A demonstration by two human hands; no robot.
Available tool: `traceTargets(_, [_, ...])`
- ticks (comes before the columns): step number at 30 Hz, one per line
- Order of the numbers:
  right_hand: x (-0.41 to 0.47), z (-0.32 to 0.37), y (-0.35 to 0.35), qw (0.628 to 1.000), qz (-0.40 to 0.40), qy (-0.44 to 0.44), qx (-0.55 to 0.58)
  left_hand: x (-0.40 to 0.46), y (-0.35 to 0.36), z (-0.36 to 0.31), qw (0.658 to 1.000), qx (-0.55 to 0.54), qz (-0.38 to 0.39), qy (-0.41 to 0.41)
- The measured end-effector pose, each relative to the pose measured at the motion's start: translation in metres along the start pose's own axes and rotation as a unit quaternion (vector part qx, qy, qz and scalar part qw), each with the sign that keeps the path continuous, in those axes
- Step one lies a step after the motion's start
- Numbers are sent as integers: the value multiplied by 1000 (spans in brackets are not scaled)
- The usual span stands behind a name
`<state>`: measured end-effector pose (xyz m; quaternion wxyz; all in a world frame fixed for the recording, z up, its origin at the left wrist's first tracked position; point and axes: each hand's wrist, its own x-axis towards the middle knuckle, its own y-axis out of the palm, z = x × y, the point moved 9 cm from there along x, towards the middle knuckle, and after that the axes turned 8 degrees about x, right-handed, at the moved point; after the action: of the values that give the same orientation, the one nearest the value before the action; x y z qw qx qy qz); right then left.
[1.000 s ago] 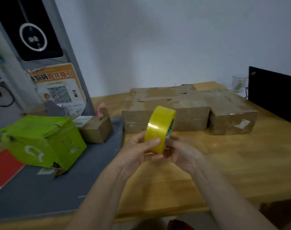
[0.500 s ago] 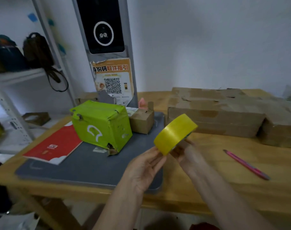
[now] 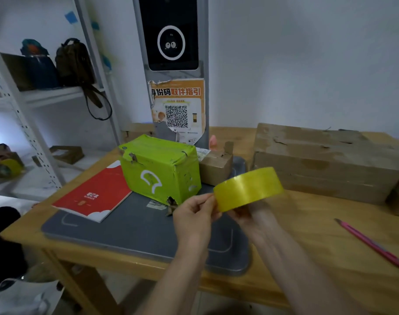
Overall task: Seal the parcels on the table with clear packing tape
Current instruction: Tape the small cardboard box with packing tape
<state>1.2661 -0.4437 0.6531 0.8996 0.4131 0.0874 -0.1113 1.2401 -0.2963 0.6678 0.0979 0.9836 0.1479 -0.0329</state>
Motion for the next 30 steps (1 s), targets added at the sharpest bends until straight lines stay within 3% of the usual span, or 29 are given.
traceTargets(11, [10, -1, -10, 1000, -14, -1, -8, -13, 5, -3, 1000, 26, -2, 17])
traceTargets(23, [-7, 47, -32, 993, -11, -115, 1, -40, 38, -2, 1000, 2, -15, -12])
traceTargets(30, [-14, 49, -39, 989, -39, -26, 143, -51, 59, -14, 998, 33, 52, 34])
